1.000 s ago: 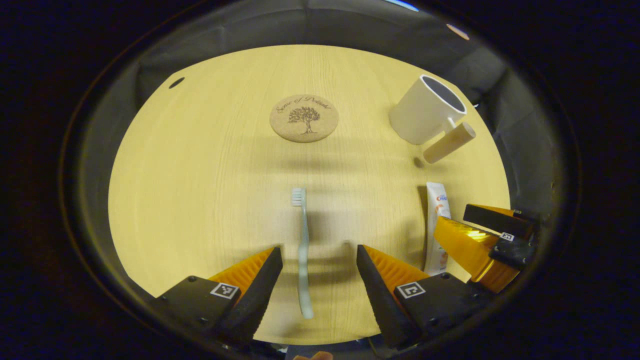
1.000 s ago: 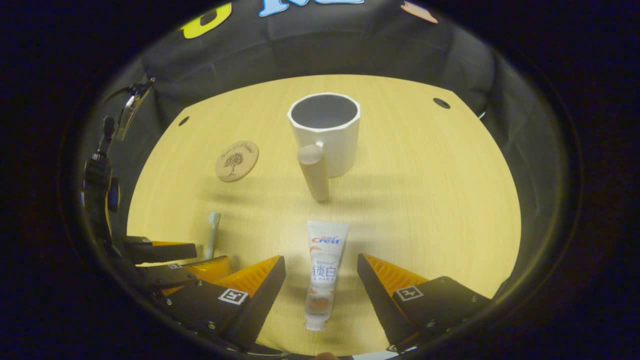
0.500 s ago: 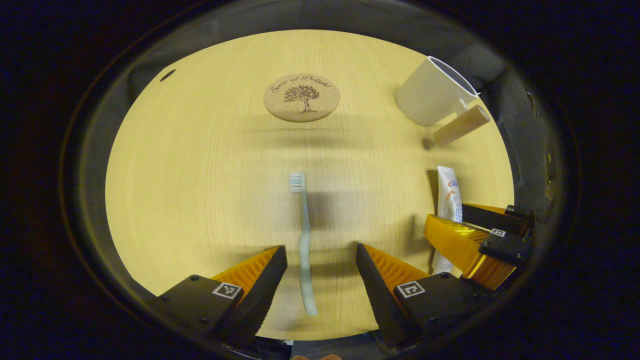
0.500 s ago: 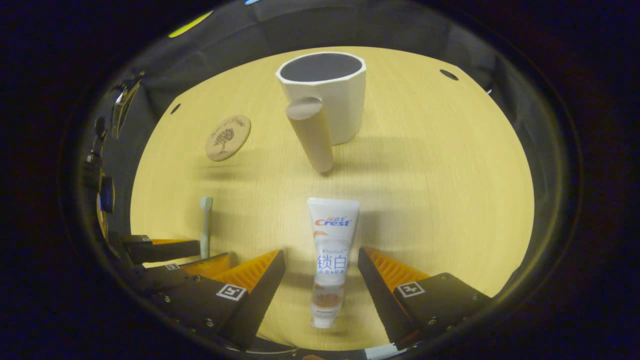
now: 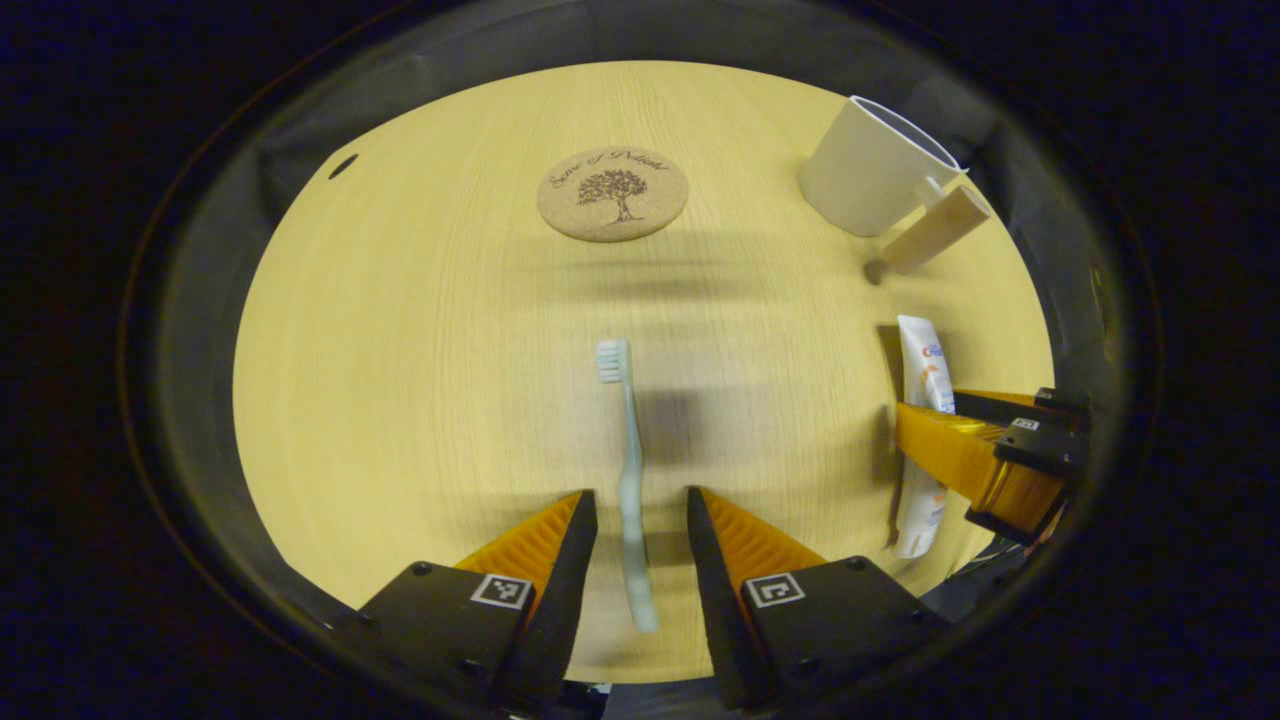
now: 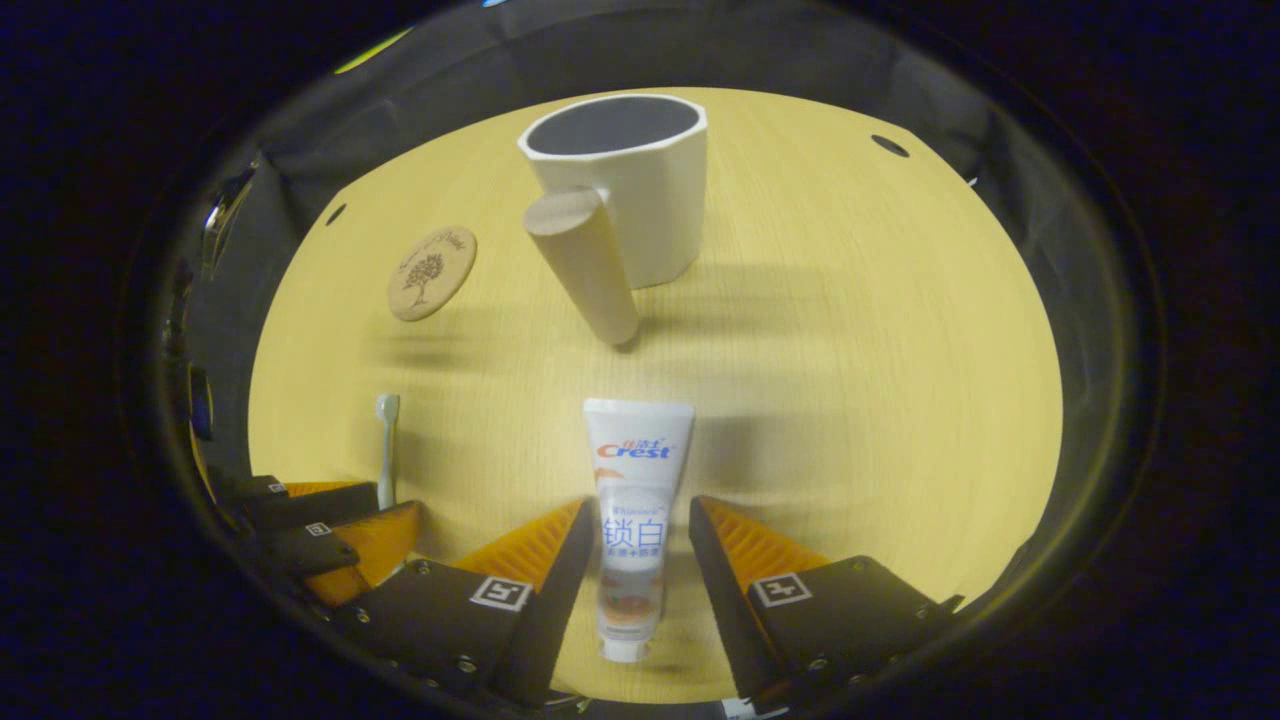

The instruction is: Put the toothbrush and toothpaste on the desktop into the cup, then pick up the cup and place it on the coaster on the desktop.

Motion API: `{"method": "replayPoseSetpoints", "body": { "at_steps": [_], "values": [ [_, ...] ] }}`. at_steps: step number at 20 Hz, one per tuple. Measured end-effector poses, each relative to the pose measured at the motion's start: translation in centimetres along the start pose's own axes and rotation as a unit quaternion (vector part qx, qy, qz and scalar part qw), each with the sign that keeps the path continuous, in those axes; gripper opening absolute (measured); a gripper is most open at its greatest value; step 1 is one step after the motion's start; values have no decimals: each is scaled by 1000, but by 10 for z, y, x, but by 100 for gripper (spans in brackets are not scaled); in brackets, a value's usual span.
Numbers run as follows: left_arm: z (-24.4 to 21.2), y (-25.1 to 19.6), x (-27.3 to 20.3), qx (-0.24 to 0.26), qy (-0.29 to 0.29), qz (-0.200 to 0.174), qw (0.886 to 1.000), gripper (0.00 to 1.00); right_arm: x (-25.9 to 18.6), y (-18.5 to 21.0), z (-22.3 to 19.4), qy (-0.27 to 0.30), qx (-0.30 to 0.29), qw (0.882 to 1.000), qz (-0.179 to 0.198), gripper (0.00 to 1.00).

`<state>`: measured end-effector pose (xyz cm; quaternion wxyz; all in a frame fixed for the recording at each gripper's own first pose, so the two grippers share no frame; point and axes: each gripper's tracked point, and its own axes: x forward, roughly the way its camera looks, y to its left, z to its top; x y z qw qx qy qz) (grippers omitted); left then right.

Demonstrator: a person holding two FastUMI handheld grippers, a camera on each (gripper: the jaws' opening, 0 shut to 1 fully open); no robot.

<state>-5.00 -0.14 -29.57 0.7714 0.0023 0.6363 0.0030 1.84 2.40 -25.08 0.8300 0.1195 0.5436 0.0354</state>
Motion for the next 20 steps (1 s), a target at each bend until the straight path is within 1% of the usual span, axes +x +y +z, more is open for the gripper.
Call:
{"method": "replayPoseSetpoints", "body": {
  "at_steps": [1,2,4,5,6,7,8,9,10,11,12,13,14,15,16,20],
  "values": [
    [-1,-1,1,-8,1,1,1000,61,-2,-1,-1,1,1,1000,-2,60],
    [-1,-2,0,-7,1,0,1000,45,-1,-1,-1,3,-2,1000,-1,53],
    [1,-1,0,-4,-2,0,1000,41,-2,-1,-2,2,-10,1000,-2,53],
    [-2,-1,-1,-16,2,-3,1000,31,-3,-1,-2,1,-15,1000,-2,52],
    [0,-1,-1,-12,-2,-6,1000,20,3,0,-2,-1,-3,1000,-2,51],
    [-2,-2,0,-10,2,-7,1000,23,-4,1,-3,0,-2,1000,-2,40],
    [-1,-1,0,-6,-2,-9,1000,19,-3,-1,-2,-2,-3,1000,-1,37],
    [-2,-1,0,-10,-2,-8,1000,19,-6,-1,-2,-4,5,1000,3,39],
    [-4,0,-2,-9,-5,-10,1000,15,-6,-1,-2,-6,5,1000,10,31],
    [-3,0,-1,-8,-7,-13,1000,15,-9,0,-2,-7,15,1000,19,31],
    [1,0,-4,-10,-13,-16,1000,15,-5,2,-2,-11,21,999,30,27],
    [-3,-1,-3,-10,-11,-19,1000,12,-3,3,-2,-15,24,999,43,27],
    [-2,-1,-2,-8,-17,-21,1000,11,-7,3,0,-20,38,998,52,25],
    [-3,-1,-3,-10,-19,-23,1000,11,-3,5,-1,-23,41,997,63,20],
    [-3,-1,-3,-12,-23,-24,999,11,-4,3,-1,-25,42,996,69,20],
    [-2,-2,-5,-12,-39,-34,999,11,-4,4,3,-50,31,996,71,20]
  ]
}}
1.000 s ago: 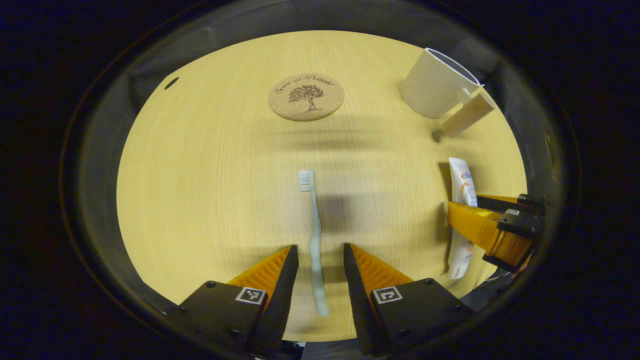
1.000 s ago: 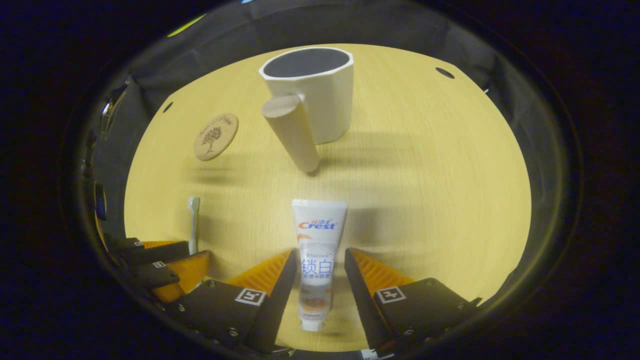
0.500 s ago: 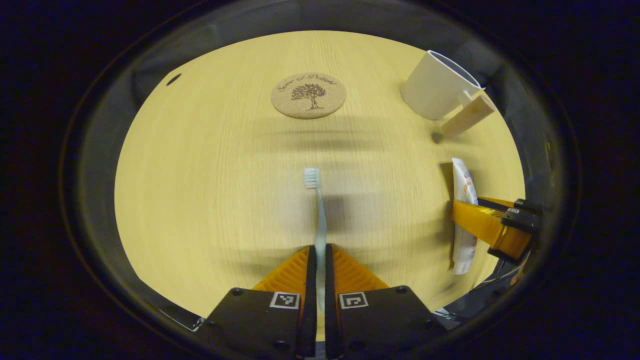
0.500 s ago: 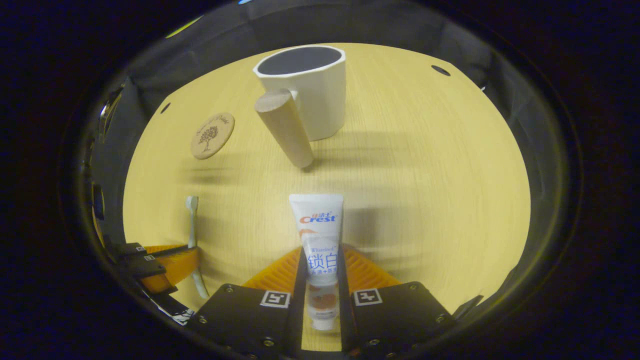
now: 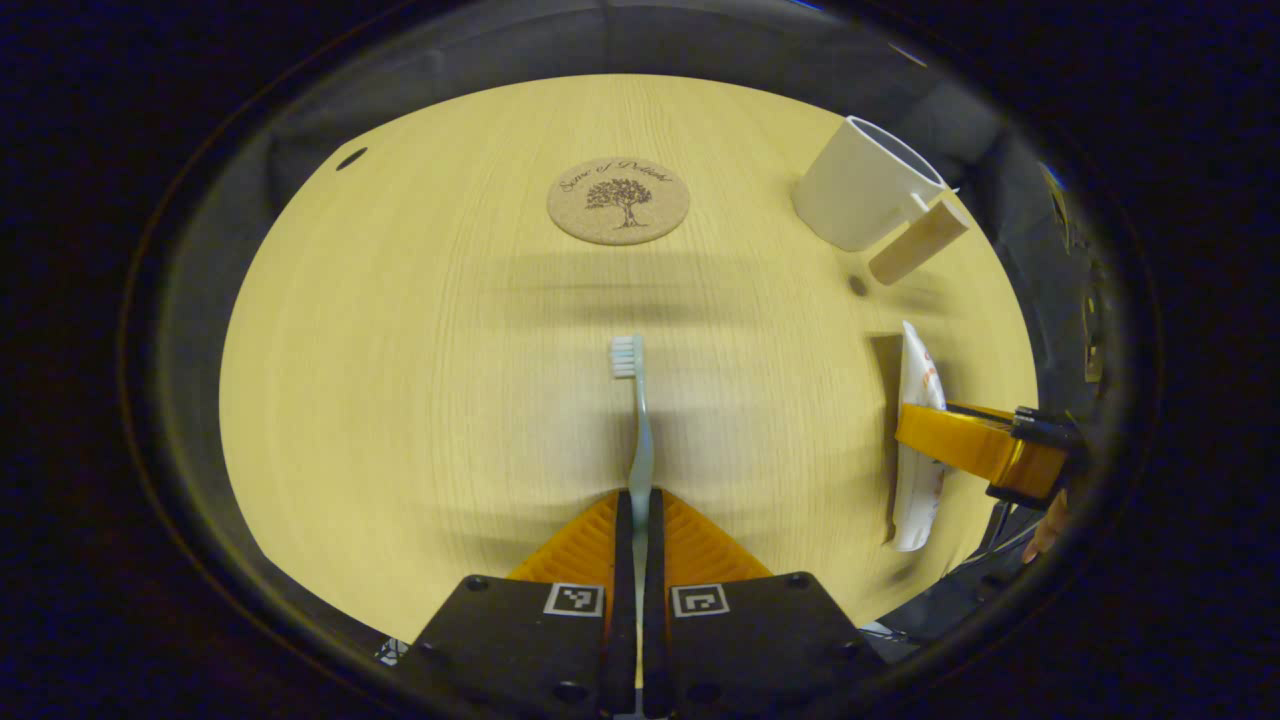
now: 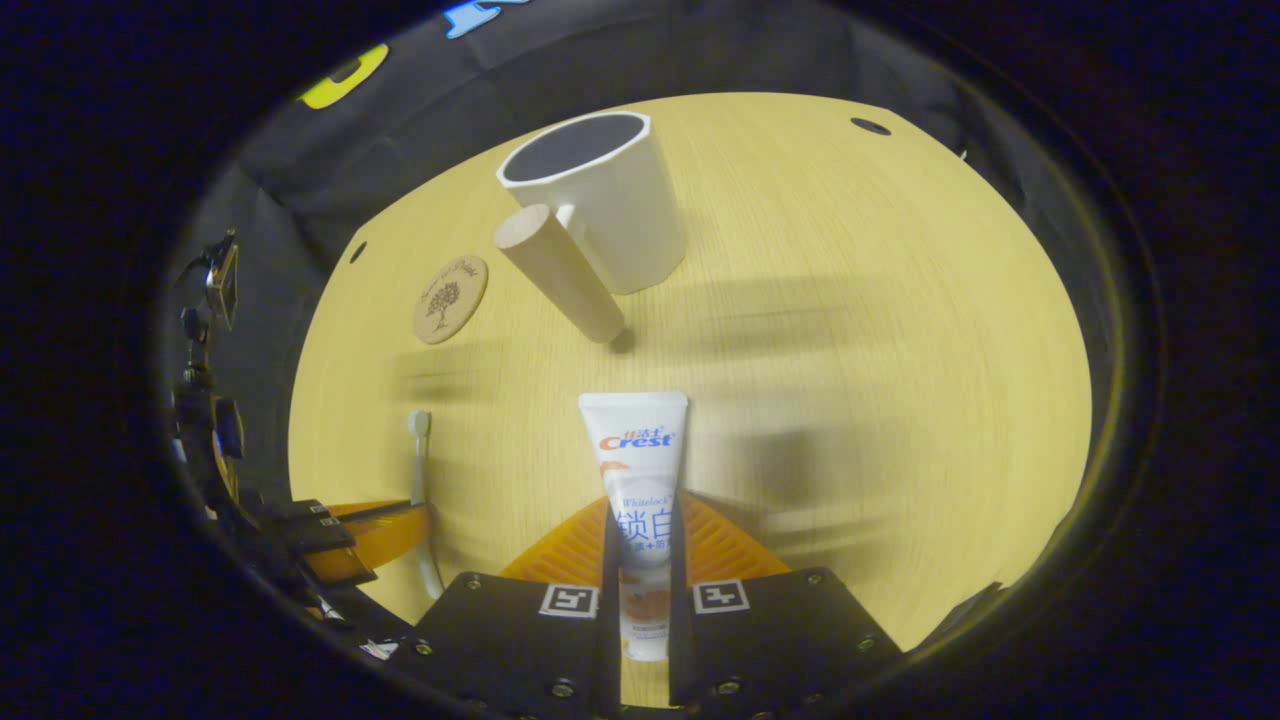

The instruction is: Put the toothbrush and toothpaste on the desktop into the cup, then pick up the cup and place it on the coaster on the desktop.

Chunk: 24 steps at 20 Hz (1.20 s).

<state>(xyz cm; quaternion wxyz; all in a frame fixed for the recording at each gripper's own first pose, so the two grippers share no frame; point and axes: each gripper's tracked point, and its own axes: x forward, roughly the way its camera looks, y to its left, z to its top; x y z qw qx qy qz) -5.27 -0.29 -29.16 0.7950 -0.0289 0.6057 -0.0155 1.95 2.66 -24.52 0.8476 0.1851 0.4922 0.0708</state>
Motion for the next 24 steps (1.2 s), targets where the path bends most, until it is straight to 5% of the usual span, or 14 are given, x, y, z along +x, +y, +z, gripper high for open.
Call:
{"method": "replayPoseSetpoints", "body": {
  "at_steps": [12,24],
  "values": [
    [16,-6,-27,-21,-128,-34,991,8,-39,13,25,-121,-49,989,71,20],
    [65,-6,-105,-22,-326,-45,944,8,-134,13,94,-311,-75,939,127,19]
  ]
}}
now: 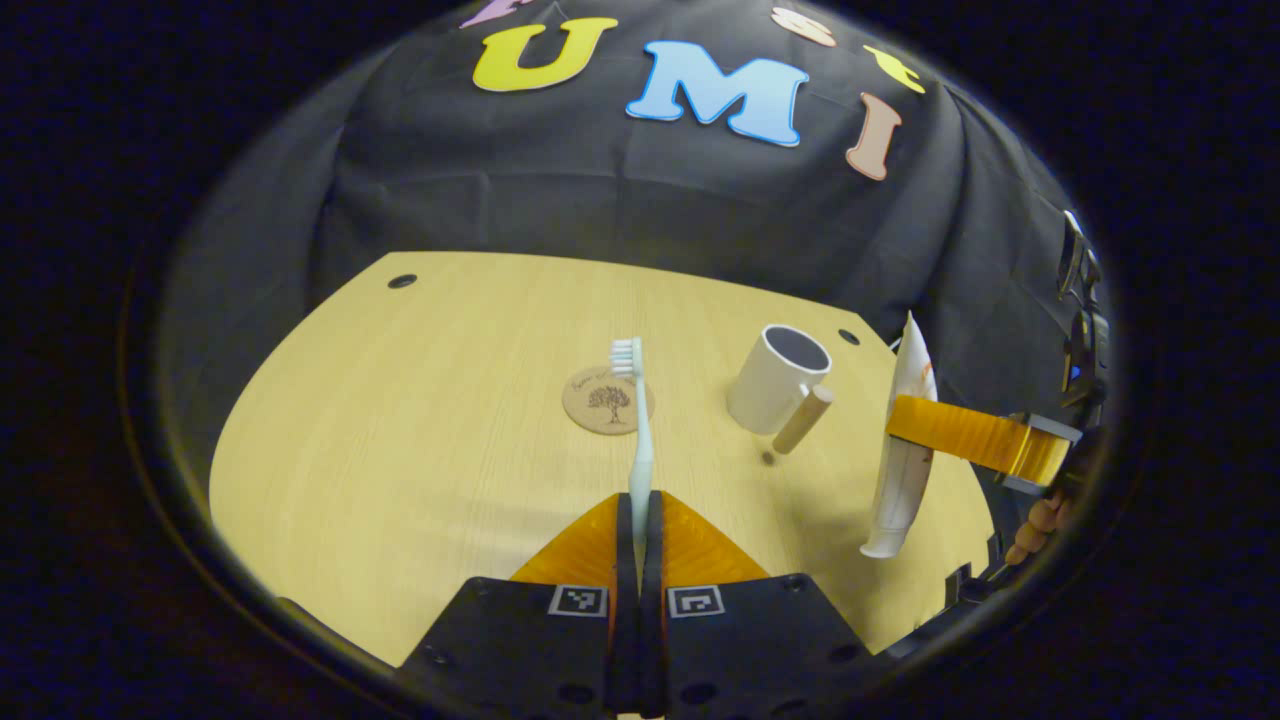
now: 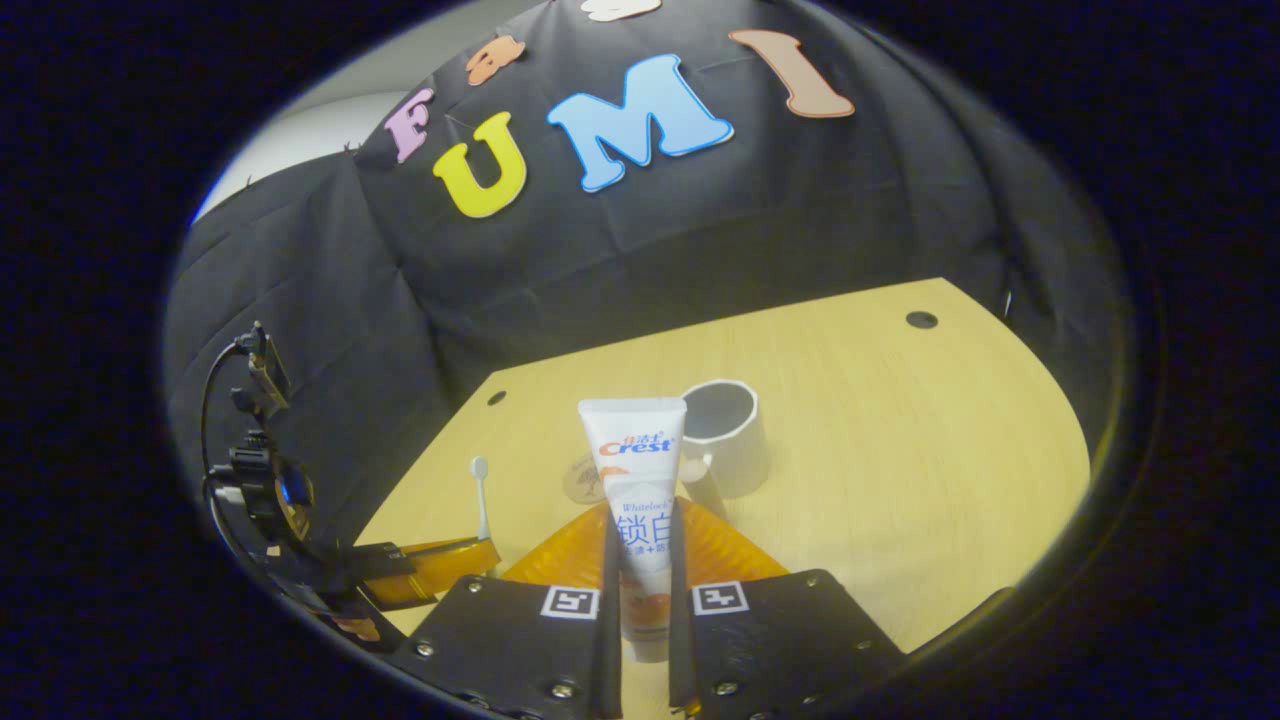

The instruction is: Put the toothbrush and toothpaste on the desktop into the cup, then pick up the cup and place it on the coaster on the desktop.

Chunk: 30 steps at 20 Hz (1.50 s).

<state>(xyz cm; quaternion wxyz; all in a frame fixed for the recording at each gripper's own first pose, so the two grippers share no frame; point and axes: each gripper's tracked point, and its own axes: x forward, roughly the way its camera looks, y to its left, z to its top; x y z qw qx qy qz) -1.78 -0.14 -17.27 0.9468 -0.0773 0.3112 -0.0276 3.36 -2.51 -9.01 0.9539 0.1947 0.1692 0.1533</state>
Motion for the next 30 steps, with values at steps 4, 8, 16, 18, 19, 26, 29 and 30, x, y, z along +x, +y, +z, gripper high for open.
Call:
{"method": "replayPoseSetpoints", "body": {
  "at_steps": [4,8,16,18,19,26,29,30],
  "values": [
    [28,-4,-3,7,-44,3,999,8,6,10,34,-60,-32,998,0,19],
    [47,-6,10,12,-85,2,996,8,6,7,77,-121,-50,991,-8,19],
    [88,-14,21,35,-148,-7,988,8,59,6,141,-202,-80,975,-41,19],
    [97,-20,22,45,-161,-13,986,8,70,5,146,-214,-86,972,-40,19],
    [101,-21,23,48,-166,-13,985,7,77,3,149,-222,-90,970,-39,19],
    [110,-22,38,54,-172,-9,984,7,127,-15,129,-191,-108,974,-47,19],
    [111,-20,45,51,-167,-3,985,10,146,-27,108,-160,-121,978,-58,20],
    [111,-21,47,49,-164,-4,985,7,149,-28,102,-150,-127,979,-59,22]
  ]
}}
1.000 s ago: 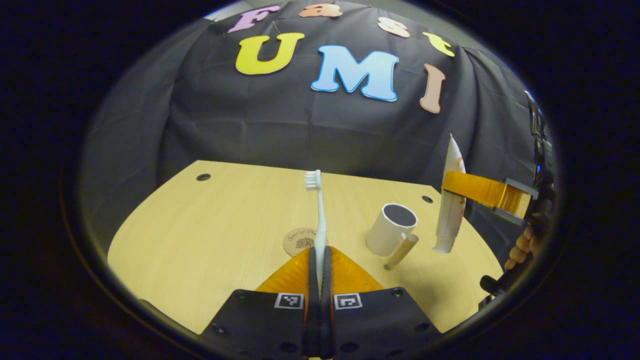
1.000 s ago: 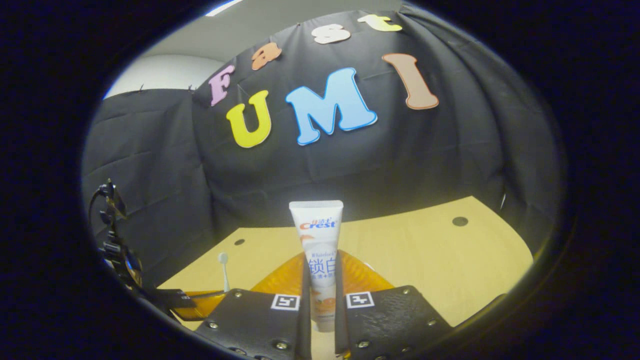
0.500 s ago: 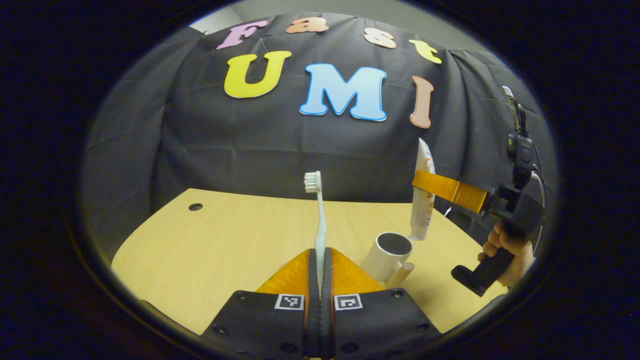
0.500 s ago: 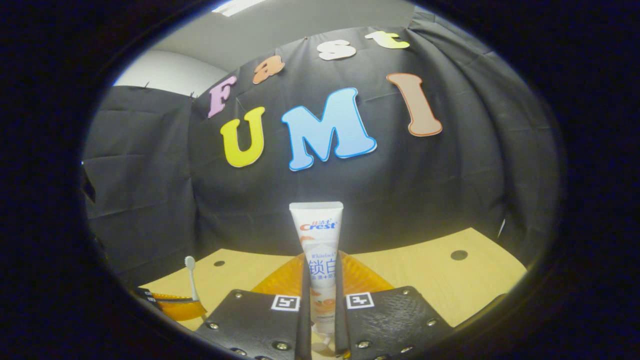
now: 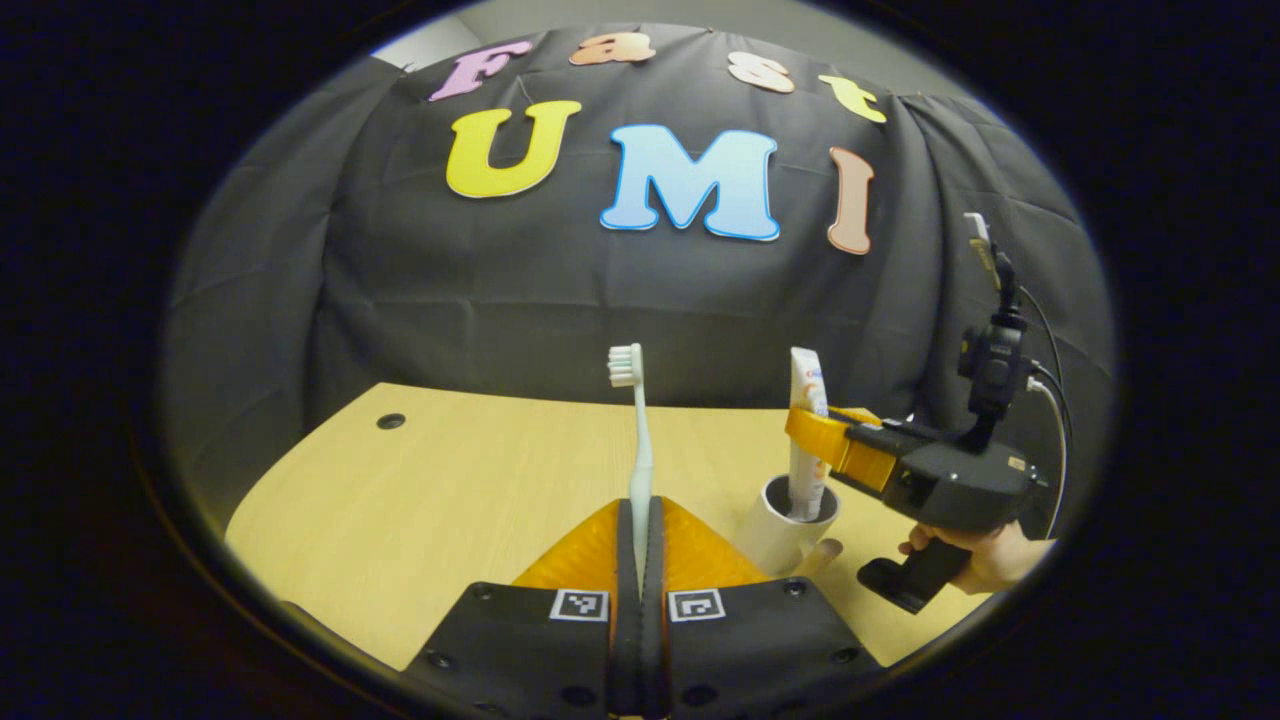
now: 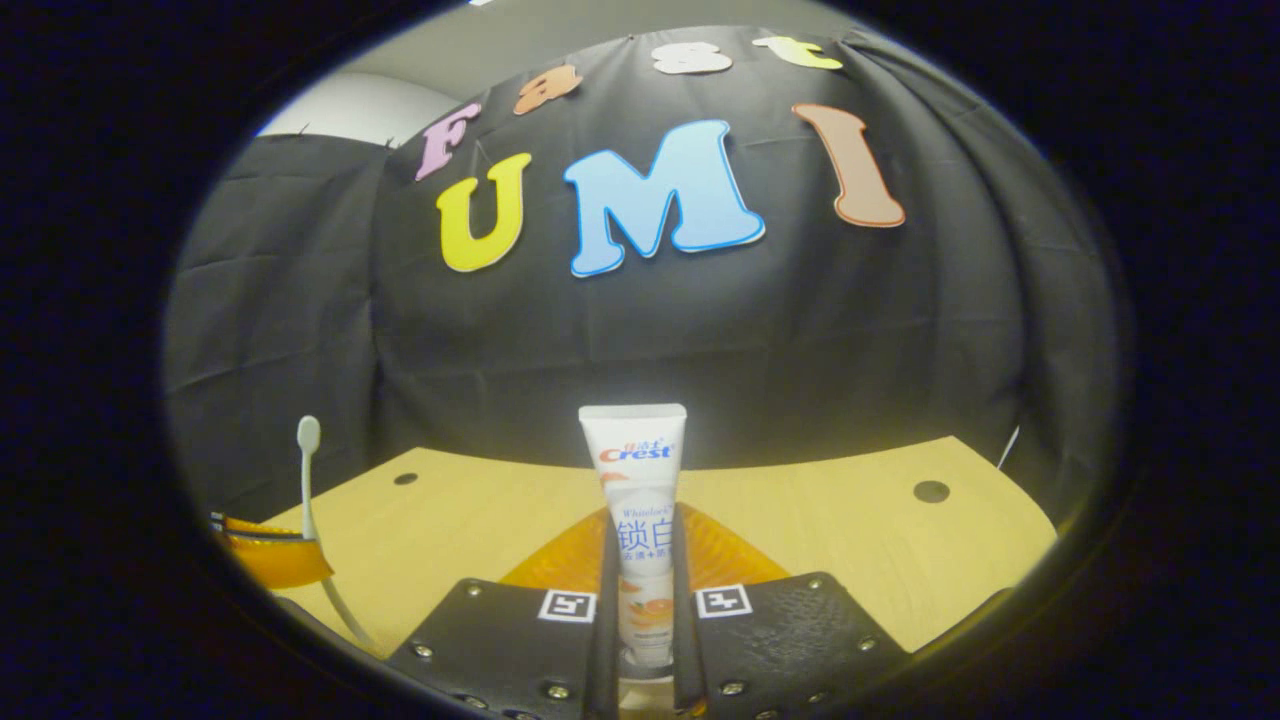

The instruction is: Put the toothbrush and toothpaste on the desktop into the cup, then pick up the cup and place it on the coaster on the desktop.

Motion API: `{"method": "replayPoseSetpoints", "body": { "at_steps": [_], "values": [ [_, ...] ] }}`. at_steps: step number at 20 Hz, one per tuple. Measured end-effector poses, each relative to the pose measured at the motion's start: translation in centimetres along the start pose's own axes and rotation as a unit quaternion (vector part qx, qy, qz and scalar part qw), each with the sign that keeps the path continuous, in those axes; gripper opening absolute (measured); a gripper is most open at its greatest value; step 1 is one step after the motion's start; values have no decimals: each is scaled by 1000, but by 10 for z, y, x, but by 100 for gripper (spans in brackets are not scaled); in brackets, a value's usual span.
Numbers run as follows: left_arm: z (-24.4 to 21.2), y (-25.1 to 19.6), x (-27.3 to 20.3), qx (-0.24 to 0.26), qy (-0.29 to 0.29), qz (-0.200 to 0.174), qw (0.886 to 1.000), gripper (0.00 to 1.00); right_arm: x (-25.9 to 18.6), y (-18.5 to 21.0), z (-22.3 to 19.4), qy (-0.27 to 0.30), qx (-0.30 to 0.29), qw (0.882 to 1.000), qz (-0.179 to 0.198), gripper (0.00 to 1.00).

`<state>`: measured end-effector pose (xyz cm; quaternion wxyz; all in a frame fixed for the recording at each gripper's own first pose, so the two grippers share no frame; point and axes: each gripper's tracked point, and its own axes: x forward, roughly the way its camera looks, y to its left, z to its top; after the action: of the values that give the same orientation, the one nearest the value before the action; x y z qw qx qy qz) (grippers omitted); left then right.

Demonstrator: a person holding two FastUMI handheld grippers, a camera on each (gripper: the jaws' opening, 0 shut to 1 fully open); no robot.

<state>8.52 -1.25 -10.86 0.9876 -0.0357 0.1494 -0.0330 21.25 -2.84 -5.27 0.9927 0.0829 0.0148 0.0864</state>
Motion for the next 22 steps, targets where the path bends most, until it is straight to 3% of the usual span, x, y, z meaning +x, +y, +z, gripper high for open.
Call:
{"method": "replayPoseSetpoints", "body": {
  "at_steps": [2,3,9,10,11,14,17,18,22],
  "values": [
    [-3,-2,3,-2,6,-1,1000,7,4,2,-12,21,-9,1000,4,22],
    [-3,-2,4,-1,7,-2,1000,7,4,2,-23,39,-13,999,3,27],
    [-3,-13,7,-4,7,-12,1000,7,-4,5,-46,86,-39,996,9,26],
    [-4,-15,7,-7,6,-16,1000,8,-6,6,-50,95,-45,994,9,22],
    [-4,-17,9,-11,5,-19,1000,8,-8,6,-54,104,-52,993,10,27],
    [-4,-20,16,-24,-3,-25,999,8,-12,7,-52,105,-75,992,10,29],
    [-2,-23,26,-31,-12,-33,999,7,-18,5,-42,95,-78,992,7,39],
    [-1,-25,29,-35,-16,-38,999,8,-19,5,-38,92,-72,993,7,51],
    [3,-32,44,-37,-27,-53,998,7,-32,-1,-18,75,-47,996,-1,75]
  ]
}}
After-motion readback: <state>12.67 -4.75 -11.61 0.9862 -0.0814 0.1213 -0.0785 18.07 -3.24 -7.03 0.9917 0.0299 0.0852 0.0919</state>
